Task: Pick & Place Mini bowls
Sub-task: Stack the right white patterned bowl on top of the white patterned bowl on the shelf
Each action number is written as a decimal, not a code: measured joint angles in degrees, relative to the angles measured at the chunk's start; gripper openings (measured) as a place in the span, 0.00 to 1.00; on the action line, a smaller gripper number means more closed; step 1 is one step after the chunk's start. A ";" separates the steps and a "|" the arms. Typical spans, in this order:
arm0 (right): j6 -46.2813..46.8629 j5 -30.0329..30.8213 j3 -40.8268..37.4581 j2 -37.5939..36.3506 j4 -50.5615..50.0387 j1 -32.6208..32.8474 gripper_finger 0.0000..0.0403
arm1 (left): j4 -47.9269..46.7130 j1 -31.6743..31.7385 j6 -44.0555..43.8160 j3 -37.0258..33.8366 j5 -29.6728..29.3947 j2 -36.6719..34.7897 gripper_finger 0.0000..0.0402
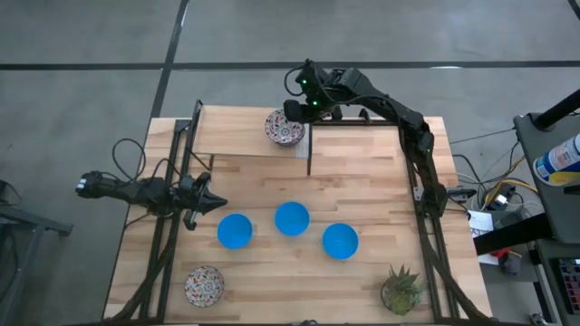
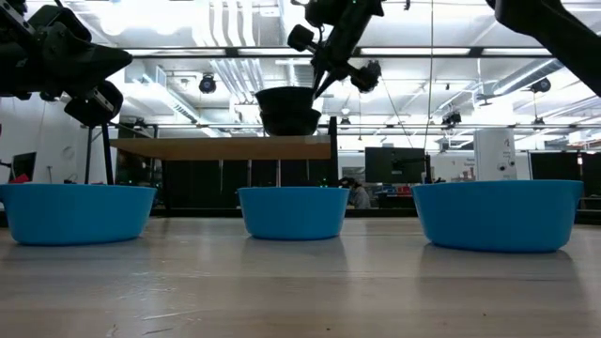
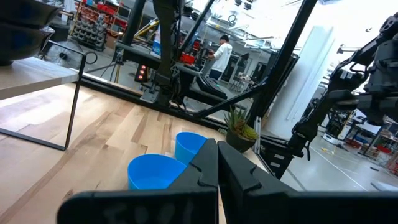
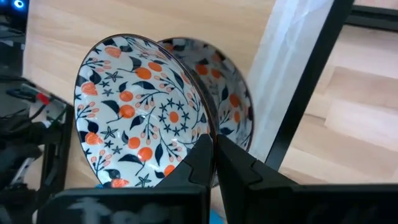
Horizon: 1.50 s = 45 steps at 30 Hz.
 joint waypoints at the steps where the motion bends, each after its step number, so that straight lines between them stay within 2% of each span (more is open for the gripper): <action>1: -0.01 0.18 -0.02 0.06 0.00 -0.20 0.03 | -0.01 -0.02 0.00 0.00 0.01 0.00 0.00; 26: -0.45 0.24 -0.41 0.08 -0.54 -1.46 0.03 | 0.00 -0.02 0.02 0.00 -0.01 0.00 0.00; 45: -1.23 -1.84 -0.72 2.70 -0.46 -0.87 0.03 | -0.02 -0.02 0.01 0.00 0.00 0.00 0.00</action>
